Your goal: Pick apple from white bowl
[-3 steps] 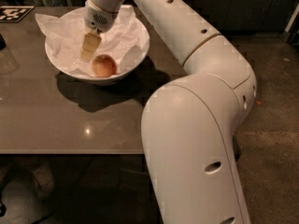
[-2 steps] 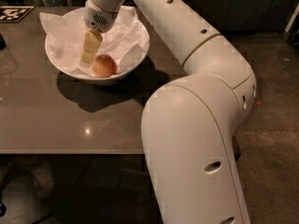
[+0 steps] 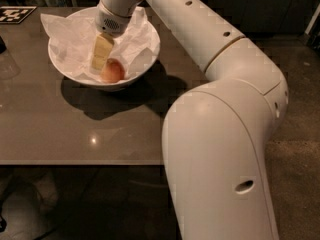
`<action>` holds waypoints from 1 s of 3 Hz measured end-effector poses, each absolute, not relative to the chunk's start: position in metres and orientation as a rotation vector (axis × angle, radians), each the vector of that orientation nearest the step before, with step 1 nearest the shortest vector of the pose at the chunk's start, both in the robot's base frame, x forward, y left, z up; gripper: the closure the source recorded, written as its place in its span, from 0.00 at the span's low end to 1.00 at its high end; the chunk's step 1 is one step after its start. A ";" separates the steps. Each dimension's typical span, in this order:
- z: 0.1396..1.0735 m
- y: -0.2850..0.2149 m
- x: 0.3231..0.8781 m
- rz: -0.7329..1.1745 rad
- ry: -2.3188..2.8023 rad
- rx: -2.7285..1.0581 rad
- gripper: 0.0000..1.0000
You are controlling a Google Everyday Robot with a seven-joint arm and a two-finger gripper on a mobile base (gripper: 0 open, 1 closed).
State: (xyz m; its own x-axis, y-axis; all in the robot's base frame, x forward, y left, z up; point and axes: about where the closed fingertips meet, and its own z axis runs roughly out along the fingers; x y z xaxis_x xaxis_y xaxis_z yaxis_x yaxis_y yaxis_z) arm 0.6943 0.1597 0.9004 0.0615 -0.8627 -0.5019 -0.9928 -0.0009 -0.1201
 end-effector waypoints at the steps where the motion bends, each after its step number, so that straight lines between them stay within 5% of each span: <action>1: 0.892 0.141 0.695 0.358 1.912 -1.841 0.00; 3: 0.872 0.131 0.695 0.376 1.966 -1.815 0.00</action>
Offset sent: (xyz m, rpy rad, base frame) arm -0.0010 -0.0483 -0.0224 -0.0191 0.0020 -0.1626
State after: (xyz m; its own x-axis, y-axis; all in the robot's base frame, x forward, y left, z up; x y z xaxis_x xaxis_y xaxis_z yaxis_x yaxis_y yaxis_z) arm 0.6947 0.1306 0.8721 -0.0452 -0.8716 -0.4882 -0.9902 0.1036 -0.0932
